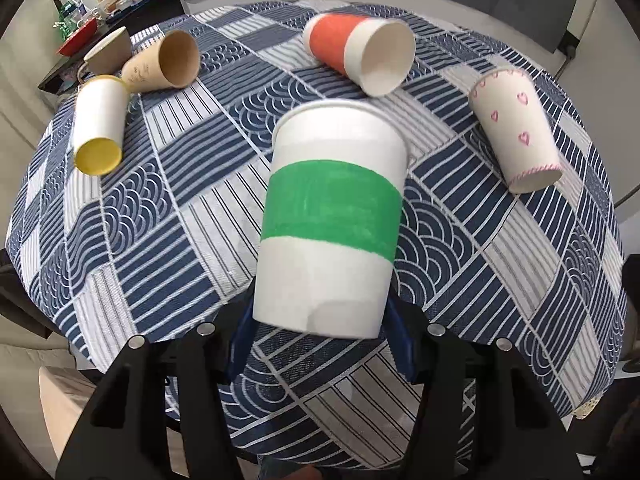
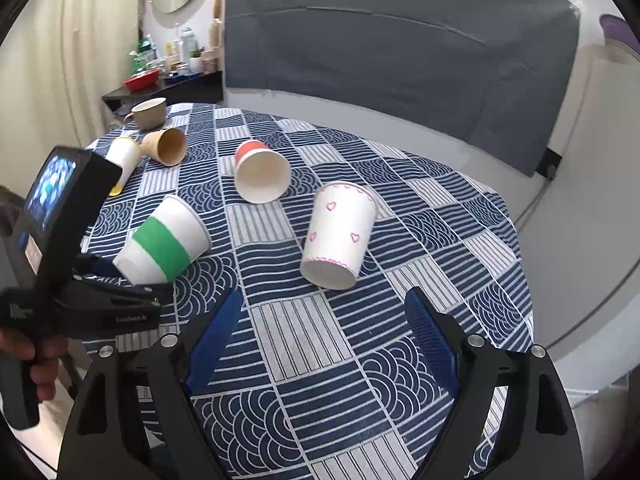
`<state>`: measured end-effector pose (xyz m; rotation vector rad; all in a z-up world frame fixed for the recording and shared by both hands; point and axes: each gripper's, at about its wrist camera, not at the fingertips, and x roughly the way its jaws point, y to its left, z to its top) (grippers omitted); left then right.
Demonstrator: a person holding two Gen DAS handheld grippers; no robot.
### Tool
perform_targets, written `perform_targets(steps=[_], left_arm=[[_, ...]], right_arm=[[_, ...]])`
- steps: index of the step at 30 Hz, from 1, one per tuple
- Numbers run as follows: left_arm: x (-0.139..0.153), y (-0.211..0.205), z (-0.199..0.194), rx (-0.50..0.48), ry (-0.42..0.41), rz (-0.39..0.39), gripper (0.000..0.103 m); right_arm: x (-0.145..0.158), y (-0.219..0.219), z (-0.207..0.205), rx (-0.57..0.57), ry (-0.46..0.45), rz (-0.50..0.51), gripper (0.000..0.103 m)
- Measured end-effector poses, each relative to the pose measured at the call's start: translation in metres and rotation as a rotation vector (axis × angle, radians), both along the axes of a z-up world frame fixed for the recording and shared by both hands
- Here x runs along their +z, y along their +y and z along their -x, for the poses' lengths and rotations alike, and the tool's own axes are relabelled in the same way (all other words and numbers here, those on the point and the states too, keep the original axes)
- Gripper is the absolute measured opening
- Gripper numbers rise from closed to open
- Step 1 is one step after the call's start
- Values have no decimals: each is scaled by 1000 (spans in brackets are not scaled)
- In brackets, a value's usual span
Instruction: Flip cup upside down
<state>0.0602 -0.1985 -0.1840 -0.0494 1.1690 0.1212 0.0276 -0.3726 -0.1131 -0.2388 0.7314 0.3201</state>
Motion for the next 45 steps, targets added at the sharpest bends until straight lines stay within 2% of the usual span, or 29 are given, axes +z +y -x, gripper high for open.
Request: perform_targets(steps=[10,16,19,20,22,23,33,38,45], left_arm=[[36,16,8,-24,7,-62,56],[53,23,-6,-42,26,-92,57],[52,23,-15,-44,43,-103,57],[52,23,-16,-45,42,-101,59],[53,23,-17,-47,33,-89,69],[54,23,-16,-47,29,-88,77],[76,21,-7,-49,-30,-110,94],[82,26,-4,-68,-37,-87,97],[88,41,-2,-159,-56,-65,97]], right_arm=[[3,16,-3,56,8,-51,81],[2,23,-3,67,19,-88,81],[-1,23,-3,63,28,-94,82],[-2,23,-4,57,31,-94,82],[-3,20,-4,50,37,-98,82],[-3,19,-4,47,40,-100,82],[6,19,-9,36,36,-97,85],[11,24,-8,14,40,-70,86],[24,37,-3,-130,78,-54,88]])
